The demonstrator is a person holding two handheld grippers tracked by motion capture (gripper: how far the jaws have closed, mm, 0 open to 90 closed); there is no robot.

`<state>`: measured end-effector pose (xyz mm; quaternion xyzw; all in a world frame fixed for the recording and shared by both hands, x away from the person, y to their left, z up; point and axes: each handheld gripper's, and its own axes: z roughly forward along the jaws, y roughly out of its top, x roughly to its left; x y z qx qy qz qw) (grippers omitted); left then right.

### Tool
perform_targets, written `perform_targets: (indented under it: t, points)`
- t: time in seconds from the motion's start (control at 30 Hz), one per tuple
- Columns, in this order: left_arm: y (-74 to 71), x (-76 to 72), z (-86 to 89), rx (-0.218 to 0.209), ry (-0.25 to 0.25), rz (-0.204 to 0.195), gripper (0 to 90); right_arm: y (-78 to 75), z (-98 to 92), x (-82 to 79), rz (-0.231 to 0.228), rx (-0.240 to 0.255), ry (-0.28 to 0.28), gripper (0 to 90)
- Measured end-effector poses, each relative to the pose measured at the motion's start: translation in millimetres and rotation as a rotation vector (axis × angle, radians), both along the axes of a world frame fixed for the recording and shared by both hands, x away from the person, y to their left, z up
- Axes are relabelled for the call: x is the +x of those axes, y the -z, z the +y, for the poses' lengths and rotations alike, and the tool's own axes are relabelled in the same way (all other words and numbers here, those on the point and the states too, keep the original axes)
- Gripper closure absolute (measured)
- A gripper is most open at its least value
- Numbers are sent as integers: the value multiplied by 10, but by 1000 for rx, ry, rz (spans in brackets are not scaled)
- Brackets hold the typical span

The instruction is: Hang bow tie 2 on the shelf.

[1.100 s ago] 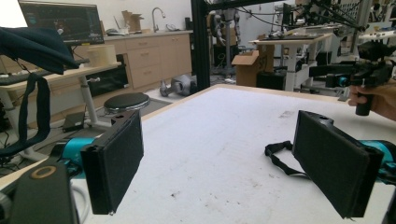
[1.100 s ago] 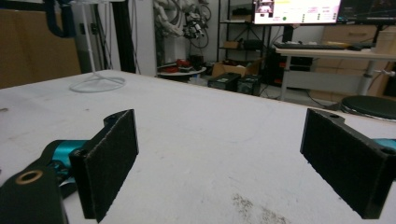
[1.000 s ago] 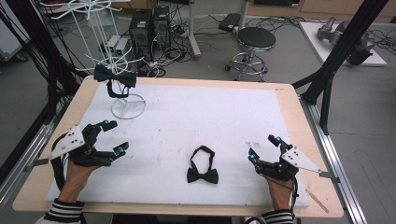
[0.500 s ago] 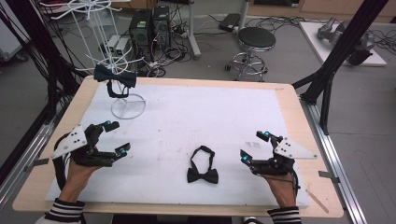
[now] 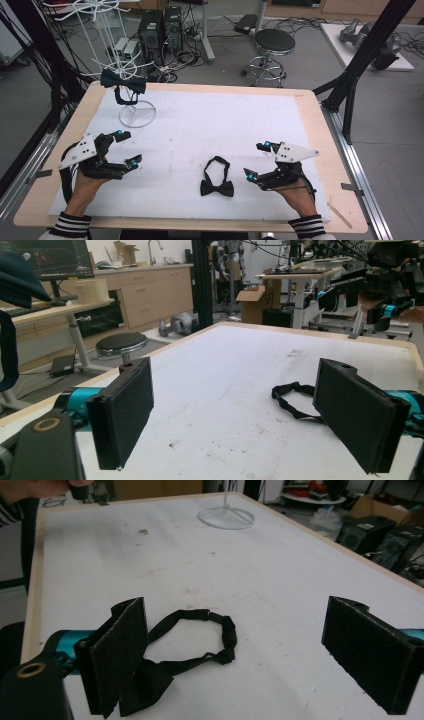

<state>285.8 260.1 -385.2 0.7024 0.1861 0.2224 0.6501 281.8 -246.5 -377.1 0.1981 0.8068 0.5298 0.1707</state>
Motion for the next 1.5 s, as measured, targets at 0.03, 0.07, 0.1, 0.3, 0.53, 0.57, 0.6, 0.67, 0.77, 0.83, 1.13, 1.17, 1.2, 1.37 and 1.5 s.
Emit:
perform_targets:
  t: [0.03,0.07,0.1,0.3,0.53,0.57,0.6,0.67,0.77,0.83,1.13,1.17,1.2,1.37,1.5]
  points:
    - [1,2,-4,-1,1,0,170,-6,19,8,5,-9,-12,107]
    - [2,2,-7,0,1,0,170,-11,40,10,19,-20,-27,107]
    - [2,3,-6,3,1,0,170,-15,61,20,16,-31,-37,107]
    - [3,2,-13,2,12,0,170,-17,181,42,37,-96,-96,107]
    - [8,7,-24,5,15,3,170,35,285,78,67,-162,-162,107]
    - [8,7,-26,5,16,4,170,42,305,79,74,-171,-174,107]
    - [8,7,-27,6,16,3,170,51,326,83,77,-178,-188,108]
    - [8,7,-29,4,16,4,170,62,368,84,85,-198,-206,107]
    - [9,5,-30,5,15,4,170,72,430,91,91,-224,-221,107]
    - [12,6,-30,6,17,8,170,80,470,103,89,-249,-231,107]
    - [21,12,-30,9,18,11,170,166,596,122,137,-338,-279,108]
    - [22,13,-30,9,17,12,170,177,604,126,135,-345,-282,108]
    - [24,13,-31,8,19,14,170,185,611,126,138,-353,-286,108]
    - [27,14,-38,12,19,16,170,223,647,122,159,-384,-302,111]
    - [26,13,-36,11,19,15,171,254,670,128,172,-415,-320,152]
